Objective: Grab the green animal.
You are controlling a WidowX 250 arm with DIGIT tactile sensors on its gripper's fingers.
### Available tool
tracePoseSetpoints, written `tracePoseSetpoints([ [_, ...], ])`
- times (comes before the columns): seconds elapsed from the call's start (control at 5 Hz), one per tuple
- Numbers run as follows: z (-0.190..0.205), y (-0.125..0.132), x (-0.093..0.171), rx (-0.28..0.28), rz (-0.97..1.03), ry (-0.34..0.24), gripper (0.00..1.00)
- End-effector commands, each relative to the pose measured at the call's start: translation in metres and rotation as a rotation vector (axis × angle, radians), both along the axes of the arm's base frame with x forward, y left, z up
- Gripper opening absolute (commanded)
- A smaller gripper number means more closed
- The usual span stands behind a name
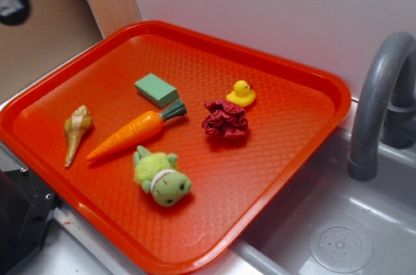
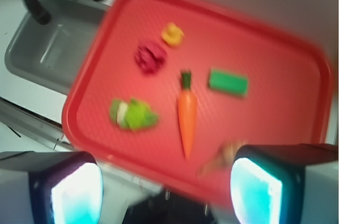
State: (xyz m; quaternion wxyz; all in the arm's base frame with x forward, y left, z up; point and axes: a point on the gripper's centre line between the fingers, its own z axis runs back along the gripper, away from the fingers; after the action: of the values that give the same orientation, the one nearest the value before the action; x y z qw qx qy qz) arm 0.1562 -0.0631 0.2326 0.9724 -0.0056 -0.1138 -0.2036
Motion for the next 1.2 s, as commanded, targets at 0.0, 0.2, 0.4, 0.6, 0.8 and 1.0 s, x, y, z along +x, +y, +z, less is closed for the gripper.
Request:
tracePoseSetpoints([
  [0.0,-0.002,-0.035,0.032,0.048,-0.505,-0.155,1.00],
  [0.2,-0.019,-0.042,0.038,0.099,-0.760,-0.146,1.00],
  [0.4,-0.049,-0.048,0.039,0.167,-0.883,-0.073,1.00],
  [0.6,-0.078,-0.058,0.034,0.199,-0.943,0.031,1.00],
  [0.8,-0.102,-0.063,0.017,0.182,-0.960,0.158,1.00],
  [1.0,-0.114,-0.066,-0.006,0.180,-0.987,0.218,1.00],
])
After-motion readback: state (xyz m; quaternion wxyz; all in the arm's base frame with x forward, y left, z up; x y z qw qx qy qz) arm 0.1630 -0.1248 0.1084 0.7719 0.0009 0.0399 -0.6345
